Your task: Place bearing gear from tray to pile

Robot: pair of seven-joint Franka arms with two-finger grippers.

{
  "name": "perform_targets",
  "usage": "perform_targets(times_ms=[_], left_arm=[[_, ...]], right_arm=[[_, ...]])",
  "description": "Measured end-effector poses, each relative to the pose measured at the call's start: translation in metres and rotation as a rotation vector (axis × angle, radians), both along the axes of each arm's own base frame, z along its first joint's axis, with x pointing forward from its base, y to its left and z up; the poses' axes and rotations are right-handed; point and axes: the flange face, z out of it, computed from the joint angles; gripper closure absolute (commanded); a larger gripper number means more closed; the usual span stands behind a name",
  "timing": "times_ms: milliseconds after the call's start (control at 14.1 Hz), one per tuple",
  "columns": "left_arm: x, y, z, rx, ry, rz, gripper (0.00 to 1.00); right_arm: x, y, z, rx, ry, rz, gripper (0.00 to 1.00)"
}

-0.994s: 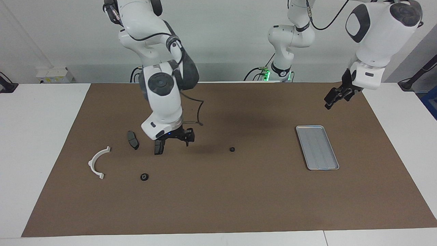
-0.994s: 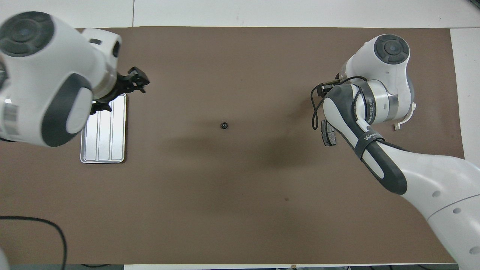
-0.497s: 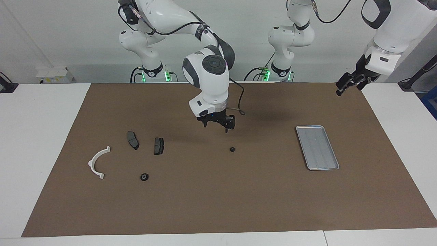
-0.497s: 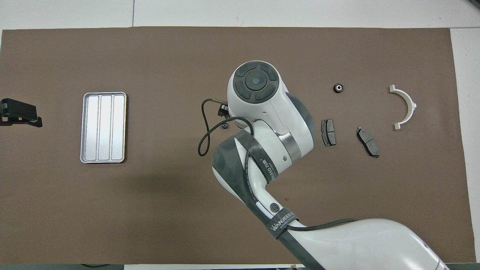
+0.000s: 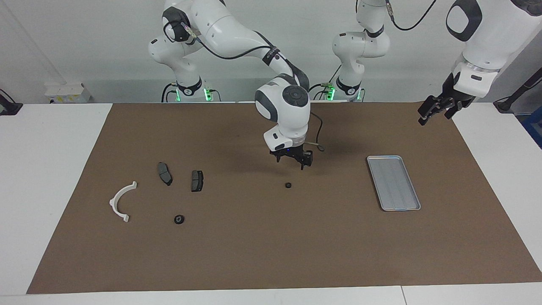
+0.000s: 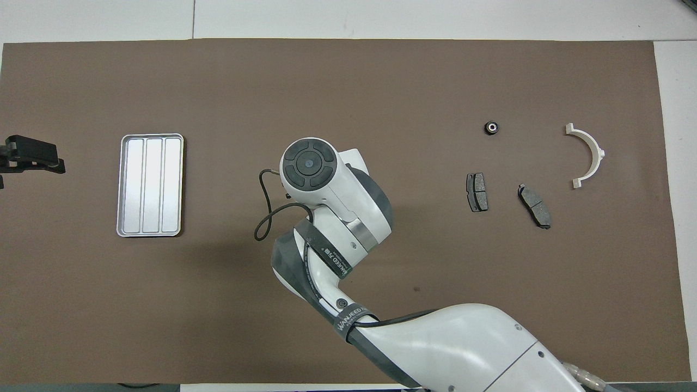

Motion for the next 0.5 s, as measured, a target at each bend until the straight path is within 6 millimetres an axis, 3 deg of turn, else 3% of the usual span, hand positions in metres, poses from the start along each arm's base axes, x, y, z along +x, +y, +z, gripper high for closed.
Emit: perform_targets(times_ms=[497], left_arm=[[0.000, -0.004, 0.000, 0.000, 0.000, -0.007, 0.00]], right_arm=[[0.009, -0.011, -0.030, 0.009, -0.042, -0.007, 0.08]])
